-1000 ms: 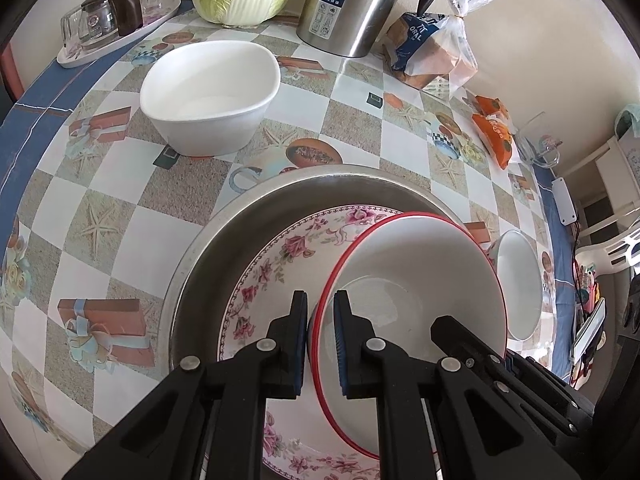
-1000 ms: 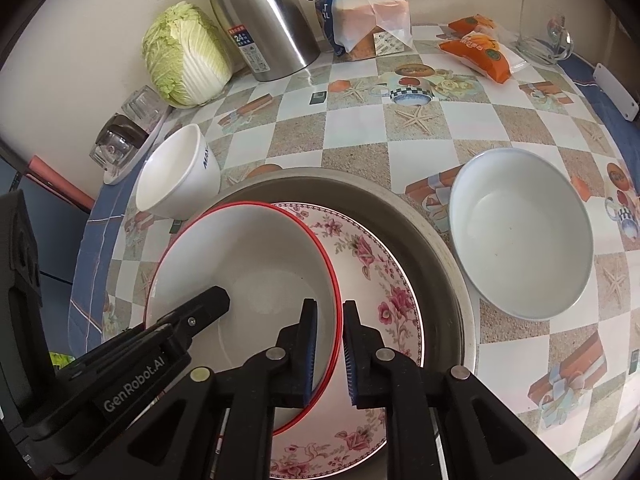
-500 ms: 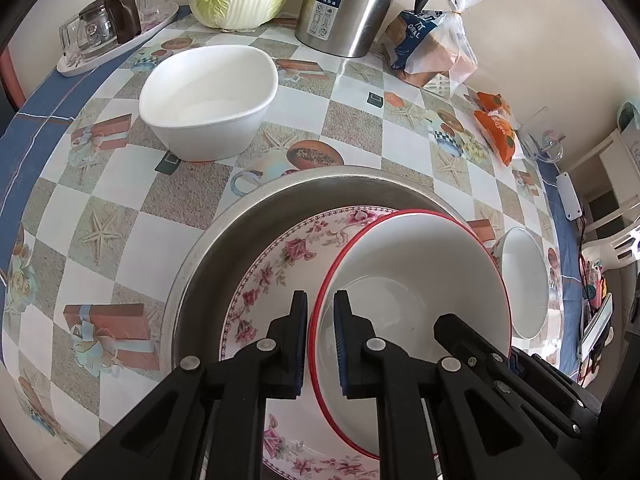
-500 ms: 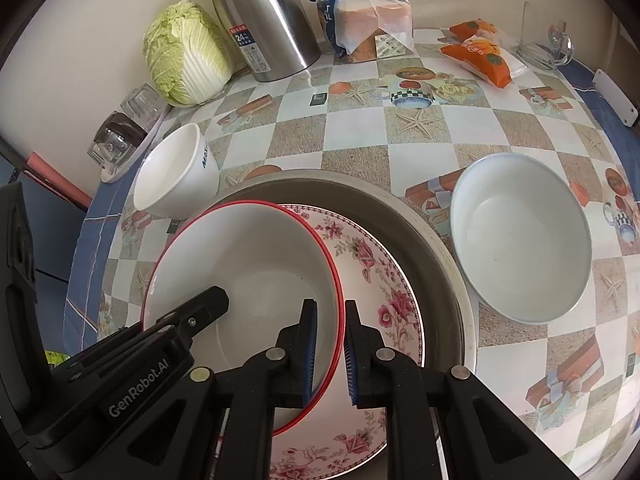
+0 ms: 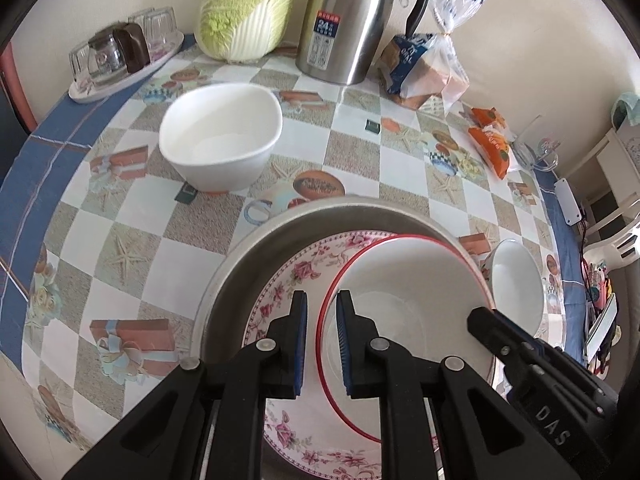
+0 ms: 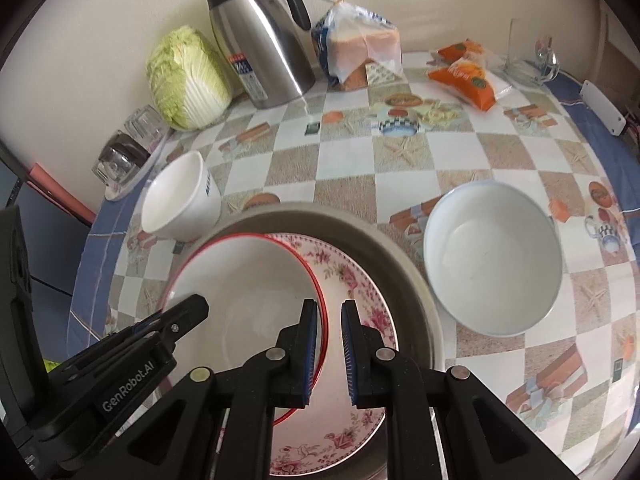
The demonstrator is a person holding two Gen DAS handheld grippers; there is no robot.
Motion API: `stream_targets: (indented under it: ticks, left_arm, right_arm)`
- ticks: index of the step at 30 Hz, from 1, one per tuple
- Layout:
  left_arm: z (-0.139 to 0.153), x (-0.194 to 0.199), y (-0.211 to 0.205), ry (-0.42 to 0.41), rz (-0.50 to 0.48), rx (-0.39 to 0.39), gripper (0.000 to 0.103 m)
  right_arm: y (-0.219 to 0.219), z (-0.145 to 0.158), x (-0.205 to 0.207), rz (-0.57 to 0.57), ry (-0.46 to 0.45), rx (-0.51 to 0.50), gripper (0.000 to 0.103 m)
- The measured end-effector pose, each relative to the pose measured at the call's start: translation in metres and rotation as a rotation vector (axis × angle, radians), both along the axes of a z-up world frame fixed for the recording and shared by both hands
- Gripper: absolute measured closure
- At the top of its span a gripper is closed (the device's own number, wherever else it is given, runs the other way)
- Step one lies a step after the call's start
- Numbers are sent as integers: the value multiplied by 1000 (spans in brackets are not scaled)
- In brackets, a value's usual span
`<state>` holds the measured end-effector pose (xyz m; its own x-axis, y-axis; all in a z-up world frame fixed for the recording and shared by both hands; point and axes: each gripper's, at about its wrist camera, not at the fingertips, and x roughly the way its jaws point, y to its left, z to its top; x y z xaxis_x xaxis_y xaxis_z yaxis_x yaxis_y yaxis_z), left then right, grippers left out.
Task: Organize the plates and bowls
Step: 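Lower the strawberry bowl onto the floral plate with both tools, then open both tools and withdraw them from the bowl rim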
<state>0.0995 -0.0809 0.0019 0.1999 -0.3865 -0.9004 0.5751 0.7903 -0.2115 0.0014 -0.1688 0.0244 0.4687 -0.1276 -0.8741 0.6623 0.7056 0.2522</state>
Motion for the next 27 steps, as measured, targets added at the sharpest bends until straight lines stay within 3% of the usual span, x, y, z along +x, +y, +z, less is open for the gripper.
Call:
stream_targets:
  ticks: [7,16,18,21,25,27]
  left_arm:
    - [16,-4,5,-29,-1,-37,88]
    - [22,-5,10,-49,17,-43,86]
    - [23,-5,12,-50,30,-46,81]
    - [26,-3,15,-58,53,-55,64]
    - [28,0,21,-70,91,-52,54]
    - [27,2,23,-69,111,-49,46]
  right_arm:
    - [3,24,-8,7,-55,-39,88]
    - [-1,26,-14,-22,-52,-44,88]
    - [-3,25,-16,-32,-50,-40,88]
    - [-7,24,-19,-49,-48,-36,88]
    - [-10,23,-22,-68,-38,-41,67]
    - [-11,23,-23,-75,-38,-43,66]
